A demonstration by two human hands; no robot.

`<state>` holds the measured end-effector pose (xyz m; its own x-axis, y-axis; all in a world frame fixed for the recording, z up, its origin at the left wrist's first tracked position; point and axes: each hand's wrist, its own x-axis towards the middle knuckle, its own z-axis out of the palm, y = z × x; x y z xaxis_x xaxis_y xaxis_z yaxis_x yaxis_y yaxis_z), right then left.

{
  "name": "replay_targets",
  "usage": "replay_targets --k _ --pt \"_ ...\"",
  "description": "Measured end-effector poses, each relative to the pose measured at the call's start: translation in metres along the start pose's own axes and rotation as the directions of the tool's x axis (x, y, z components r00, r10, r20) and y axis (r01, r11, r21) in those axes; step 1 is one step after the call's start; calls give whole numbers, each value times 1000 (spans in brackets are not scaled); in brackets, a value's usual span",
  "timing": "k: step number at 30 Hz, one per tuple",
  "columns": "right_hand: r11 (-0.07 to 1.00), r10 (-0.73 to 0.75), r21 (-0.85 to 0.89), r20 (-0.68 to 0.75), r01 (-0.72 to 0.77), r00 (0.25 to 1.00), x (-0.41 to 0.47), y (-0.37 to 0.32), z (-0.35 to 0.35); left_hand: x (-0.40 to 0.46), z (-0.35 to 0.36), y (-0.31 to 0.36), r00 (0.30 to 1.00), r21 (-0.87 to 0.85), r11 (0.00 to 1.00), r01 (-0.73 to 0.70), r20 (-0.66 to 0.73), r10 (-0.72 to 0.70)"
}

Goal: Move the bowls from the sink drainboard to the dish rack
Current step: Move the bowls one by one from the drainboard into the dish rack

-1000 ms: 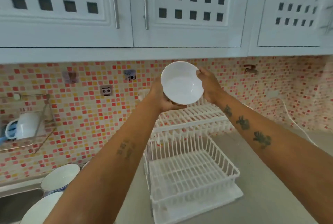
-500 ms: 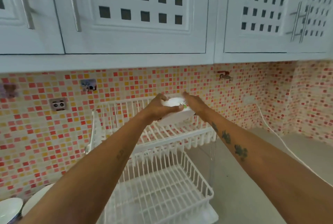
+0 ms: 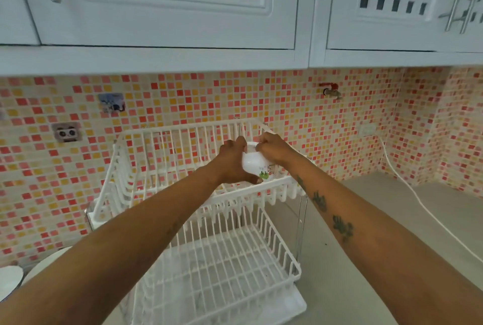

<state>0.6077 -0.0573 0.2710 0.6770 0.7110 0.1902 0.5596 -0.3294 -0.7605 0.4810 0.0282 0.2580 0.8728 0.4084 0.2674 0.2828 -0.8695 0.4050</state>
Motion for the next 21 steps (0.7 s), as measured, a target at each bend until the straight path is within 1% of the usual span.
replay_targets --k 4,9,12,15,18,19,21 --pt "989 7 -149 18 -4 1000 3 4 3 1 3 0 1000 2 1000 -6 -2 6" --pt "981 -15 -194 19 19 1000 -2 1 4 -2 -1 2 999 -7 999 37 37 -36" --pt "973 -108 -212 -74 91 991 -10 -7 4 -7 -10 0 994 -34 997 68 94 -64" --pt "952 -261 -211 -185 222 947 -19 -24 2 -20 -30 -6 993 -70 994 78 98 -71" --pt "942 -330 -135 -193 308 924 -29 -58 12 -41 -60 -16 992 -166 978 123 20 -121" --pt "939 -343 -101 -188 330 920 -33 -73 20 -50 -72 -21 989 -199 970 136 -35 -146" --pt "926 -373 -14 -177 376 911 -40 -106 42 -73 -96 -35 962 -274 954 124 -203 -184"
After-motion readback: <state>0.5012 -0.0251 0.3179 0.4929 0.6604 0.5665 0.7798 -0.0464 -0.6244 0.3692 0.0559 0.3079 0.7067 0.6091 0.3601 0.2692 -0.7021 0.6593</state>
